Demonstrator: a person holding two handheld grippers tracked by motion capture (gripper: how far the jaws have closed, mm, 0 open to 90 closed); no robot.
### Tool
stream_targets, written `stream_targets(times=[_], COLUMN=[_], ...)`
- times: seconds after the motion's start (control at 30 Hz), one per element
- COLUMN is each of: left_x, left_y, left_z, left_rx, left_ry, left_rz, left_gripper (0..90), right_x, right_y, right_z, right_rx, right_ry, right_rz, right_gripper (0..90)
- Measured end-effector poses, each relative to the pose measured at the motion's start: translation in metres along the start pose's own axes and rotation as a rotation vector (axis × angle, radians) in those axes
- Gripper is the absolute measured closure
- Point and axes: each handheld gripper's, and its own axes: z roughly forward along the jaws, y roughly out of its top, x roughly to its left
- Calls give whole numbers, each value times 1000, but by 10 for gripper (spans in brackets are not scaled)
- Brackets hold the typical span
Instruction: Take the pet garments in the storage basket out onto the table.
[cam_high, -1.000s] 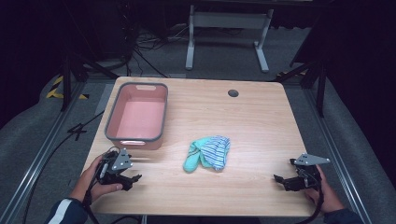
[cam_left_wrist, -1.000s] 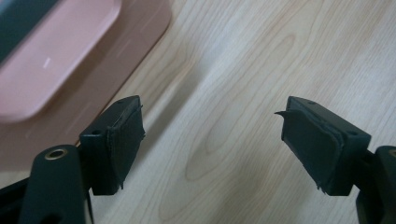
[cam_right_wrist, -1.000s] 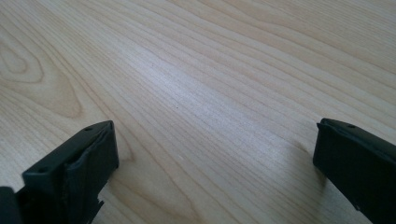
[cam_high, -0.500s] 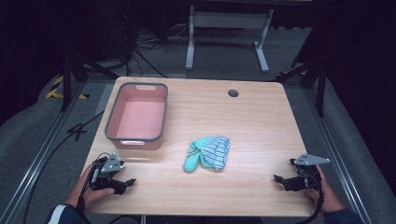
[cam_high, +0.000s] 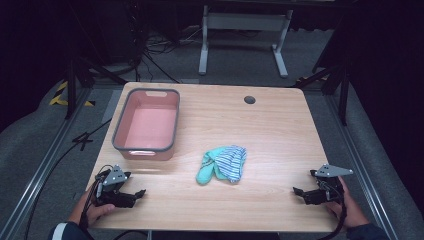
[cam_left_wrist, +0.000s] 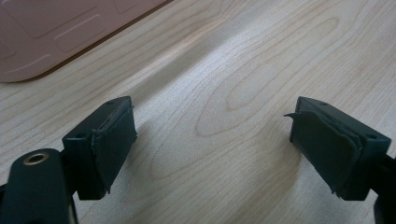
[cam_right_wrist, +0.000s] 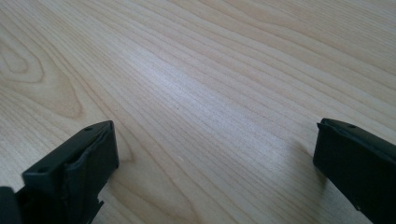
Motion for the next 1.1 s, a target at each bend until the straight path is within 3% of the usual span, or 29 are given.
stream_targets(times=[0.73, 0.83, 1.0, 1.1], left_x=[-1, -2, 0, 0], left_y=[1, 1, 2, 2], left_z=[1, 2, 1, 1], left_rx=[0, -2, 4, 4], left_ry=[6, -1, 16, 17], left_rz=[-3, -18, 17, 14], left_gripper=[136, 134, 130, 129], right_x=[0, 0, 0, 0], right_y=[0, 0, 0, 0], right_z=[0, 0, 0, 0], right_rx=[0, 0, 1, 1], right_ry=[1, 0, -1, -1], right_rz=[0, 0, 0, 0], right_gripper=[4, 4, 5, 5])
